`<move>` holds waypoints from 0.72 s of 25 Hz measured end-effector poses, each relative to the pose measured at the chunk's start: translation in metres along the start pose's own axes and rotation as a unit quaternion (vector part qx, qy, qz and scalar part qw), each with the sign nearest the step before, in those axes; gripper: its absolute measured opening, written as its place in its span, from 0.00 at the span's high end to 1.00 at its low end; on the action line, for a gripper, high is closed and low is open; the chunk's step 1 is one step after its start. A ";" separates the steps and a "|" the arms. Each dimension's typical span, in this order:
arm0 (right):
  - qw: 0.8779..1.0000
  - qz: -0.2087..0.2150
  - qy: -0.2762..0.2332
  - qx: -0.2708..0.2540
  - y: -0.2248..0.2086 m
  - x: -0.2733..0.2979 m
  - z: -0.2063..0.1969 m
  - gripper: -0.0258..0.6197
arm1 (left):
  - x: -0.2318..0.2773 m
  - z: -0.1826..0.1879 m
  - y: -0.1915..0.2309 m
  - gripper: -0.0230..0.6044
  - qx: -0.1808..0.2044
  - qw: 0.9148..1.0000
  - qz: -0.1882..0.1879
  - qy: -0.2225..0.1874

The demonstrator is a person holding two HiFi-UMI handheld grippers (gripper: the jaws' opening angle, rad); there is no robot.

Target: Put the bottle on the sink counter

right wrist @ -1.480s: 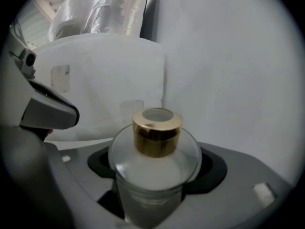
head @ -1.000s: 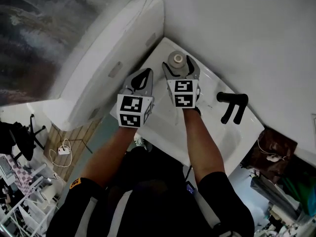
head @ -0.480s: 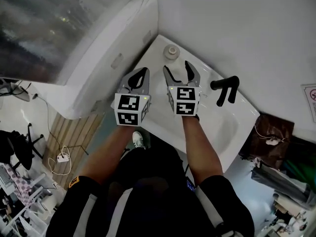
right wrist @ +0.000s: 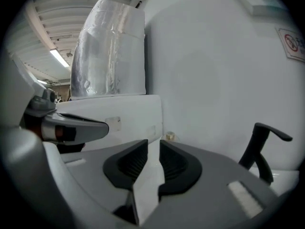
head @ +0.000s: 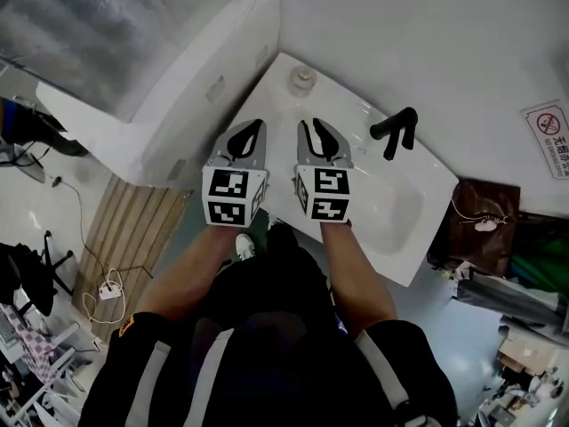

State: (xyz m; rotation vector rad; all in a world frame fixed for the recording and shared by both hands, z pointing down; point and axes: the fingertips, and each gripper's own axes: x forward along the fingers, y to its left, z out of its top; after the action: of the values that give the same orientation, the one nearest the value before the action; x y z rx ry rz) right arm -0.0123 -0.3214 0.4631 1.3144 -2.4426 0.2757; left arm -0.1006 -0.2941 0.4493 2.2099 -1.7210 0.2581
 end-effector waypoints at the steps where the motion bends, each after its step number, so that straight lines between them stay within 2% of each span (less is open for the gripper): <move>1: 1.000 -0.004 -0.001 0.006 0.002 -0.006 0.000 0.88 | -0.005 0.002 -0.001 0.97 0.002 1.000 -0.003 -0.003; 4: 1.000 -0.015 -0.003 0.015 0.011 -0.026 -0.002 0.96 | -0.023 0.005 -0.008 0.97 0.009 1.000 -0.015 -0.007; 12: 1.000 -0.019 -0.013 0.015 0.041 -0.079 0.003 0.96 | -0.076 0.012 -0.022 0.97 -0.002 0.999 -0.047 -0.028; 18: 0.999 -0.029 -0.026 0.017 0.060 -0.117 0.007 0.96 | -0.116 0.017 -0.036 0.97 0.012 0.996 -0.070 -0.048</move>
State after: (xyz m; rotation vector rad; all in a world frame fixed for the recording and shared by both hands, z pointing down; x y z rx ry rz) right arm -0.0046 -0.2003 0.4104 1.4201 -2.4478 0.2734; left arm -0.0958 -0.1877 0.3891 2.3816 -1.6091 0.1415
